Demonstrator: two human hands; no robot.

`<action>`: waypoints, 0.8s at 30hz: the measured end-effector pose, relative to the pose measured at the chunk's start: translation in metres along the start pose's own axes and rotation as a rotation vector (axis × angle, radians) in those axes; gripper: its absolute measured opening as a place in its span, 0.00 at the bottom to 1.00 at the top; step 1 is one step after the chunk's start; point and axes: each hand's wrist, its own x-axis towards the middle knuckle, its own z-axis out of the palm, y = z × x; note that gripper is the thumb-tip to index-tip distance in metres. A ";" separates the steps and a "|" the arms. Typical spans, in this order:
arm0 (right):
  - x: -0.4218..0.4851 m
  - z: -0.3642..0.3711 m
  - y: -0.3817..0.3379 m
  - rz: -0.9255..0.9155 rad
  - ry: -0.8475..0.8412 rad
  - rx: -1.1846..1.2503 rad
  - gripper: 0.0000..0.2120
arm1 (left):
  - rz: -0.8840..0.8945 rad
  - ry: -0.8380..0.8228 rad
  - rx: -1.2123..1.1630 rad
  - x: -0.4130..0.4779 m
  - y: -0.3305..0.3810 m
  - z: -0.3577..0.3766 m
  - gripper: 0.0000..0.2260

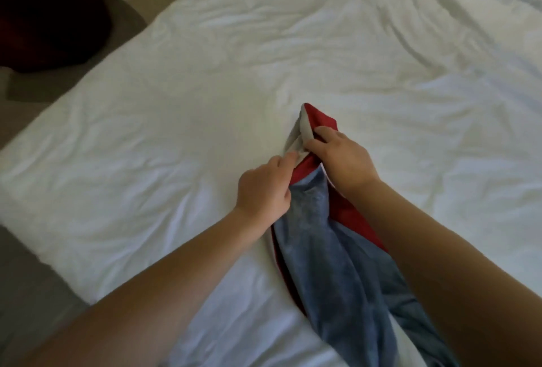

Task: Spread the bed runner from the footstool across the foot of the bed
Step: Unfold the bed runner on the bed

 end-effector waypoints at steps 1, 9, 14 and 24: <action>0.011 -0.002 -0.014 -0.016 -0.003 -0.012 0.17 | -0.020 0.007 -0.027 -0.003 -0.013 -0.003 0.23; 0.087 -0.018 -0.112 -0.208 -0.030 -0.098 0.15 | -0.190 0.067 -0.161 -0.026 -0.099 -0.023 0.28; 0.117 -0.016 -0.165 -0.187 -0.006 -0.106 0.15 | -0.248 0.134 -0.188 -0.033 -0.146 -0.033 0.25; 0.119 0.005 -0.198 -0.191 -0.058 0.068 0.26 | -0.345 0.044 -0.057 -0.045 -0.177 -0.026 0.25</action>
